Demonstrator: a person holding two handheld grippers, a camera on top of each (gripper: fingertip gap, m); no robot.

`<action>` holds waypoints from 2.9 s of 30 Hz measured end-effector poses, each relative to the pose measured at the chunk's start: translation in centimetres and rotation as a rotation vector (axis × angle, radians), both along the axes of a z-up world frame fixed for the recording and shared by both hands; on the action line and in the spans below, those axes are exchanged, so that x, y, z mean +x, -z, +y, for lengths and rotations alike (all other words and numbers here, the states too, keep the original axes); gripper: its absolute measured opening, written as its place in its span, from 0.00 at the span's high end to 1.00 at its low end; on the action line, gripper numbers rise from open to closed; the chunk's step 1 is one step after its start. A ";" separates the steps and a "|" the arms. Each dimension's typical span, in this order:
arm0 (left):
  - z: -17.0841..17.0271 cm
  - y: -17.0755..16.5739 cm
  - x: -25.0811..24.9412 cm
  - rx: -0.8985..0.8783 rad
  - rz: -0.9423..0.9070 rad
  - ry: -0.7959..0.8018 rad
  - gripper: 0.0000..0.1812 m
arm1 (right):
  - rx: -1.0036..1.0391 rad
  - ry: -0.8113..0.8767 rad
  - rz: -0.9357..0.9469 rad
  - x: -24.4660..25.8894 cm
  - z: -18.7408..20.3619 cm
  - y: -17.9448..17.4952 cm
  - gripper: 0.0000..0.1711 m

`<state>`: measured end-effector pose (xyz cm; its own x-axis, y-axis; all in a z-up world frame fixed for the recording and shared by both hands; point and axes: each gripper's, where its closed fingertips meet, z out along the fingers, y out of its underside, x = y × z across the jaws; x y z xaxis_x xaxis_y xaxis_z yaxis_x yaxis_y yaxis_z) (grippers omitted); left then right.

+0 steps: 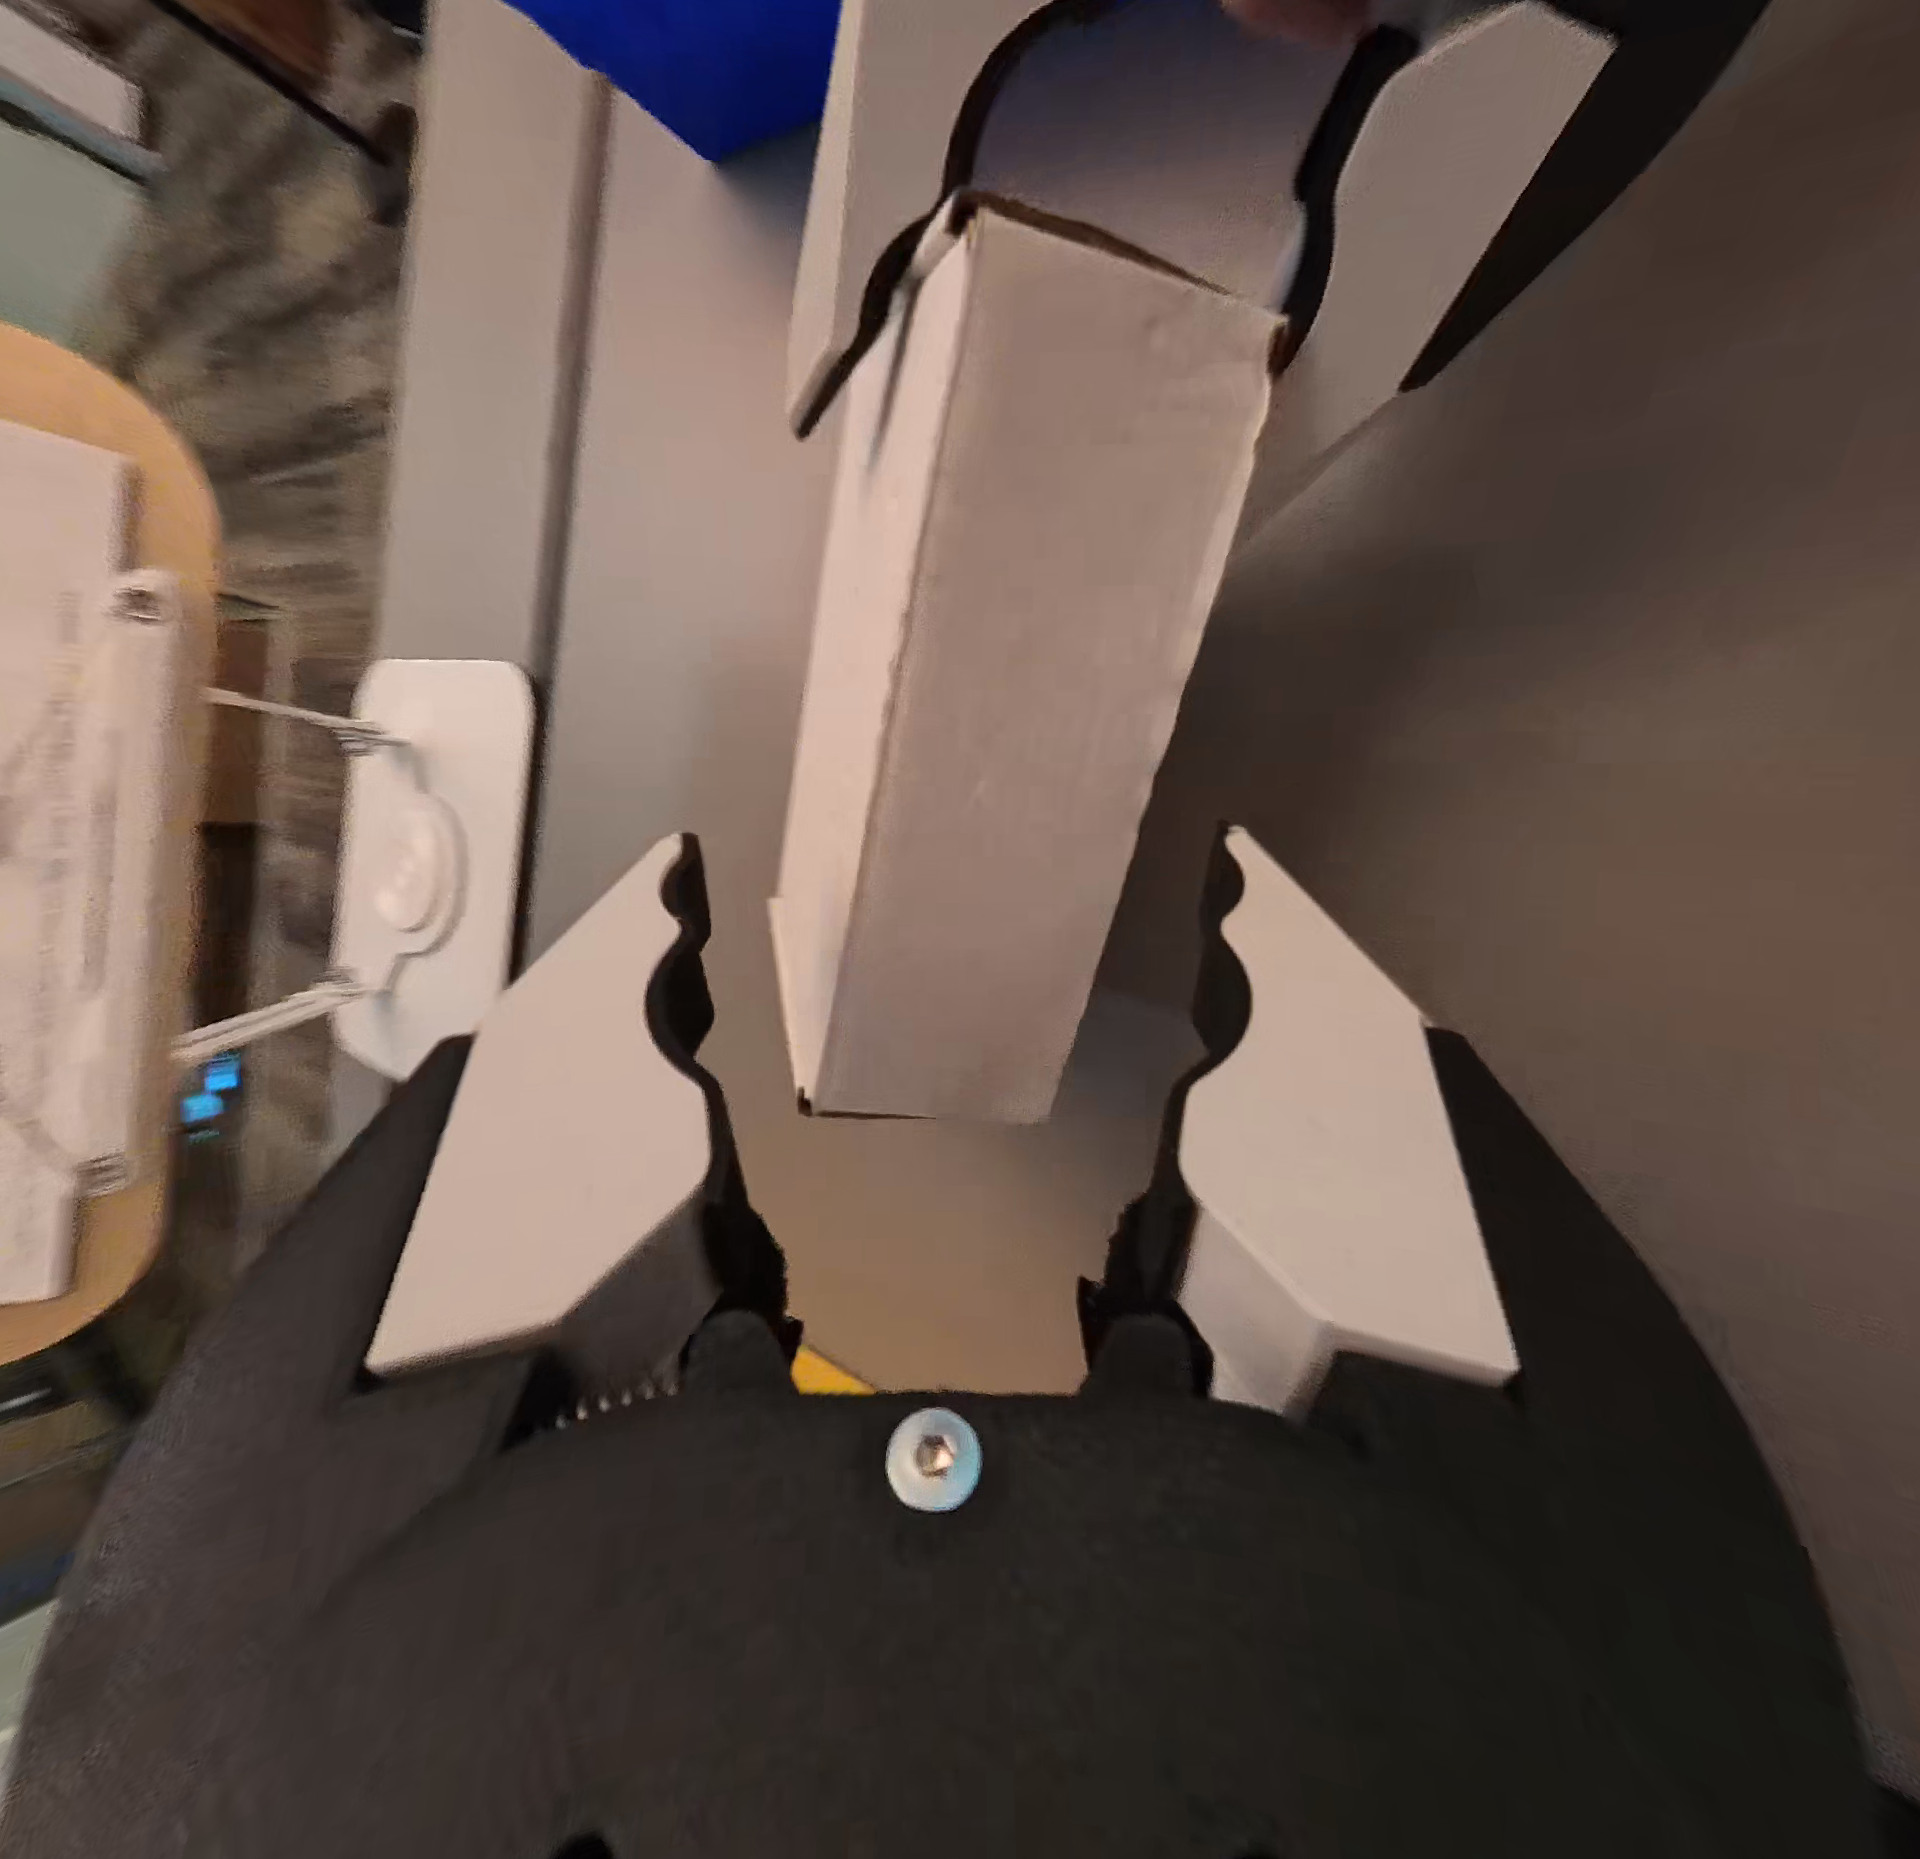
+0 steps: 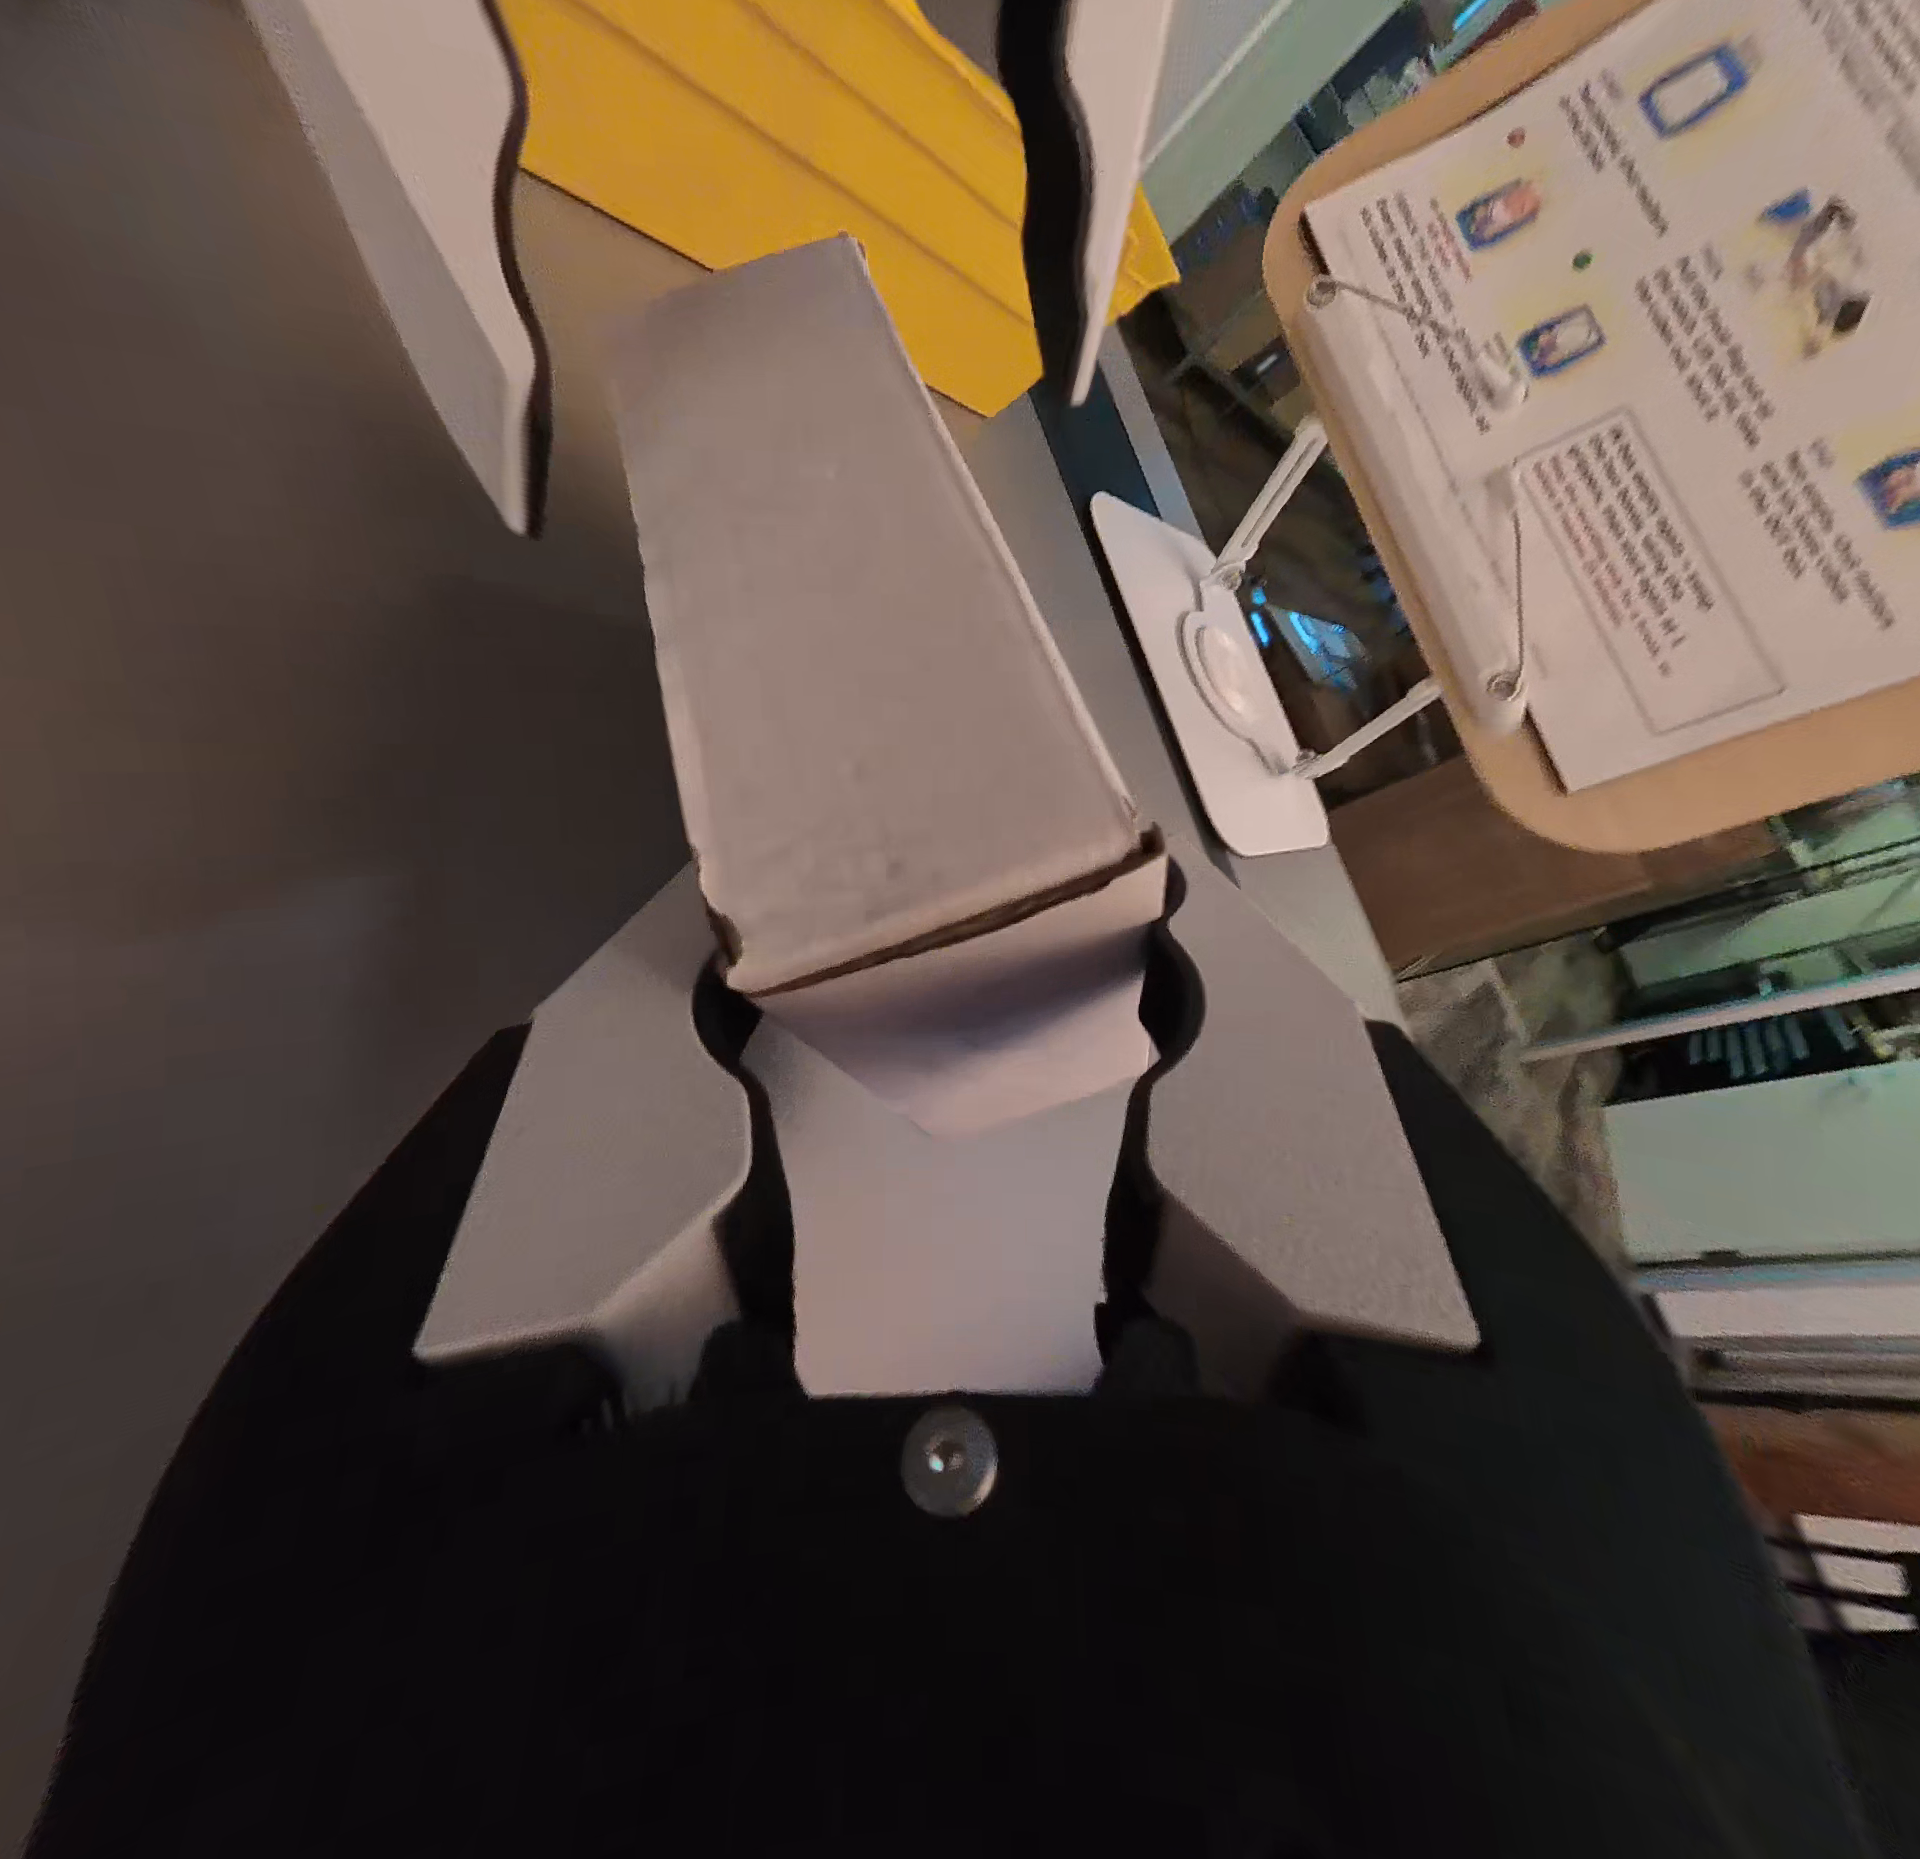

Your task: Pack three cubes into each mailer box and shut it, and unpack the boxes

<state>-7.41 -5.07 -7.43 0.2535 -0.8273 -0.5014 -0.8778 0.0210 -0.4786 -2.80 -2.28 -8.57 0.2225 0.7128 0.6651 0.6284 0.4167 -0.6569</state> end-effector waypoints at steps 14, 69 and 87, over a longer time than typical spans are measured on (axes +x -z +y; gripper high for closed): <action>2.0 0.5 0.8 0.183 0.110 0.034 0.66 | -0.367 0.032 0.160 -0.1 0.8 1.9 0.57; 0.6 -1.2 4.9 0.152 0.052 0.174 0.79 | -0.398 -0.004 0.195 -0.4 1.1 1.9 0.59; 0.3 -1.3 4.8 0.352 0.053 0.211 0.87 | -0.375 0.013 0.185 -0.2 1.5 2.0 0.60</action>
